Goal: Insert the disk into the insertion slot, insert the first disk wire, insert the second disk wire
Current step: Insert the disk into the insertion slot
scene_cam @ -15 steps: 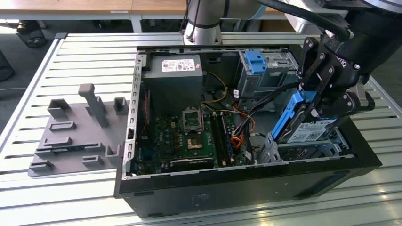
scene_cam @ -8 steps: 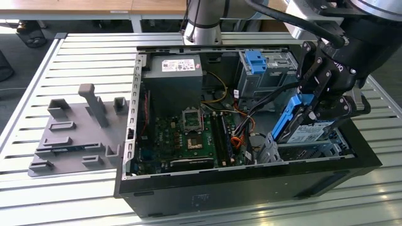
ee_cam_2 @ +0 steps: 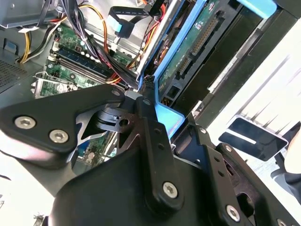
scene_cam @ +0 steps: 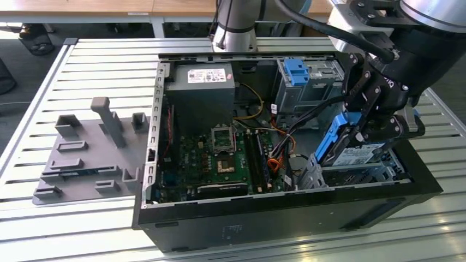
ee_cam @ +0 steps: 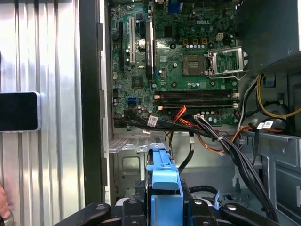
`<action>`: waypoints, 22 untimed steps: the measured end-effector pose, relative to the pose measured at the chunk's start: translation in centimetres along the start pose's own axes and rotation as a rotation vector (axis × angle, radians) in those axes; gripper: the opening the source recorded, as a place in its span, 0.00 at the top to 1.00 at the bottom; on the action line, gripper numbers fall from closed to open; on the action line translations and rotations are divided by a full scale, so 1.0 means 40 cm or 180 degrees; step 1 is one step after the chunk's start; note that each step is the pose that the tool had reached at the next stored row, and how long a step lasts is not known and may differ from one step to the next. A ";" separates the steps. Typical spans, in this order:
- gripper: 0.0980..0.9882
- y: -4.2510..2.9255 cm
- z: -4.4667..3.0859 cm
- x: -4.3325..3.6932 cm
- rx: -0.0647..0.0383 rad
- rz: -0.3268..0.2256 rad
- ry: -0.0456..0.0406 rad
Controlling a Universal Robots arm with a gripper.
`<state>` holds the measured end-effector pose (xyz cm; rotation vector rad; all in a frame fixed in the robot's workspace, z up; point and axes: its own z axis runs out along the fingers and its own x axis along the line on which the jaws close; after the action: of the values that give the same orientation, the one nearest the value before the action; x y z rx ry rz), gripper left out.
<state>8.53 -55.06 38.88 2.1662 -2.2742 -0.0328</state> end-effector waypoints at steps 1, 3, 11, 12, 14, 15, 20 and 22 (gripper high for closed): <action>0.70 0.000 0.002 0.000 0.0000 0.0000 0.0000; 0.70 0.000 0.007 0.000 0.0000 0.0000 0.0000; 0.70 0.000 0.022 0.000 0.0000 0.0000 -0.0001; 0.70 0.000 0.024 0.000 0.0000 0.0000 -0.0001; 0.70 0.000 0.028 0.000 0.0000 0.0000 -0.0001; 0.70 0.000 0.030 0.000 0.0000 0.0000 -0.0001; 0.70 -0.001 0.040 0.001 0.0000 0.0000 0.0000; 0.70 -0.001 0.044 0.001 0.0000 0.0000 -0.0001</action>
<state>8.53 -55.07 37.13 2.1663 -2.2743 -0.0330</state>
